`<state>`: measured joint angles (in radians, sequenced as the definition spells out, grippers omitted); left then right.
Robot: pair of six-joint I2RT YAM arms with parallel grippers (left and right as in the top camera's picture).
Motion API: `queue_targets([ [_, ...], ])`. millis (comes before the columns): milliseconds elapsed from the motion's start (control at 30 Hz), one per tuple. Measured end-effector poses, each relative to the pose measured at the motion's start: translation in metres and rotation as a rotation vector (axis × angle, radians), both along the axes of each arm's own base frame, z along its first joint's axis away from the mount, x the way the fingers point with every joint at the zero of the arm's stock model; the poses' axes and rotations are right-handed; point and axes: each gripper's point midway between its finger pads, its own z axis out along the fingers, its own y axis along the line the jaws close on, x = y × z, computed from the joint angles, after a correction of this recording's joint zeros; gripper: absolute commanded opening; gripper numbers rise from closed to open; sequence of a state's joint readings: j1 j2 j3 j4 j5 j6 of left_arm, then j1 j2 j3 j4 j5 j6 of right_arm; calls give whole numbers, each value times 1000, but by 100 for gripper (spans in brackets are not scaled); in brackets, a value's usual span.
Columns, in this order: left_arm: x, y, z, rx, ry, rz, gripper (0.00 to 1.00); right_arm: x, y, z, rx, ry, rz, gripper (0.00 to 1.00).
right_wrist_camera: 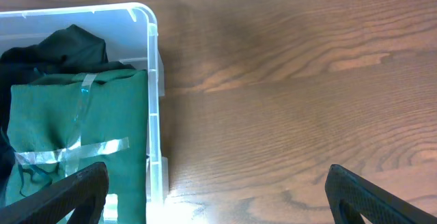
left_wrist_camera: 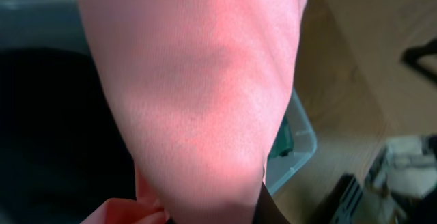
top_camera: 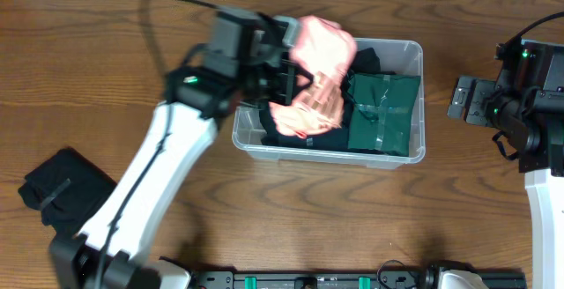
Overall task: Pack container
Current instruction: 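Lower the pink shirt into the container and open the left gripper, then withdraw the left arm back toward the black garment on the left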
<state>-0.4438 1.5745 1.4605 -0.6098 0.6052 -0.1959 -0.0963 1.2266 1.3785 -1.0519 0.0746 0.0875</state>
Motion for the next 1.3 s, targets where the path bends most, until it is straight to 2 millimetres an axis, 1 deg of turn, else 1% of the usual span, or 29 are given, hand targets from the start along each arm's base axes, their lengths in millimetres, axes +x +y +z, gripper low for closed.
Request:
queue_targets([
  [67, 2, -13, -20, 18, 34, -23, 6, 0, 0, 0, 0, 0, 0, 99],
  [200, 9, -28, -59, 54, 101, -39, 6, 0, 0, 0, 0, 1, 0, 99],
  [233, 10, -31, -69, 64, 118, -43, 7, 0, 0, -1, 0, 2, 0, 99],
  [267, 11, -33, -78, 74, 134, -45, 11, 0, 0, -1, 0, 2, 0, 99],
  [300, 12, -34, -86, 85, 147, -44, 23, 0, 0, -1, 0, 2, 0, 99],
  [333, 13, -34, -92, 97, 151, -42, 39, 0, 0, -1, 0, 3, 0, 99],
  [400, 19, -29, -104, 135, 154, -12, 76, 0, 0, -1, 0, 3, 0, 99],
  [433, 23, -25, -107, 157, 146, 8, 88, 0, 0, -1, 0, 3, 0, 99],
  [500, 33, -13, -112, 215, 117, 63, 98, 0, 0, -1, 0, 3, 0, 99],
  [567, 43, 3, -112, 274, 84, 122, 98, 0, 0, -1, 0, 3, 0, 99],
  [633, 52, 24, -107, 328, 47, 187, 98, 0, 0, -1, 0, 5, 0, 99],
  [700, 59, 42, -89, 360, -14, 239, 98, 1, 0, -2, 1, 7, 0, 99],
  [767, 62, 64, -57, 380, -100, 301, 98, 1, 0, -3, 1, 11, 0, 99],
  [800, 61, 76, -37, 384, -145, 336, 98, 2, 0, -4, 1, 14, 0, 99],
  [833, 56, 91, -11, 386, -201, 382, 98, 2, 0, -5, 1, 16, 0, 99],
  [867, 53, 103, 8, 386, -243, 418, 98, 2, 0, -5, 1, 18, 0, 99],
  [900, 44, 123, 34, 388, -293, 473, 98, 3, 0, -6, 2, 19, 0, 99],
  [933, 38, 139, 50, 391, -319, 514, 98, 3, 0, -6, 2, 21, 0, 99],
  [967, 30, 160, 68, 393, -350, 574, 98, 3, 0, -6, 2, 22, 0, 99],
  [1000, 23, 184, 83, 401, -369, 640, 98, 3, 0, -7, 2, 23, 0, 99],
  [1033, 16, 209, 93, 414, -374, 707, 98, 3, 0, -7, 2, 24, 0, 99],
  [1067, 9, 234, 97, 438, -365, 772, 98, 4, 0, -8, 2, 26, 0, 99],
  [1100, 2, 255, 96, 463, -340, 825, 98, 4, 0, -8, 2, 27, 0, 99],
  [1133, -6, 282, 90, 495, -295, 891, 98, 4, 0, -8, 3, 28, 0, 99],
  [1167, -11, 299, 84, 517, -253, 931, 98, 4, 0, -9, 3, 30, 0, 99],
  [1200, -16, 322, 75, 539, -199, 988, 98, 4, 0, -9, 3, 30, 0, 99],
  [1233, -18, 339, 66, 548, -150, 1027, 98, 4, 0, -9, 3, 30, 0, 99],
  [1300, -21, 378, 42, 550, -36, 1135, 98, 5, 0, -9, 3, 30, 0, 99],
])
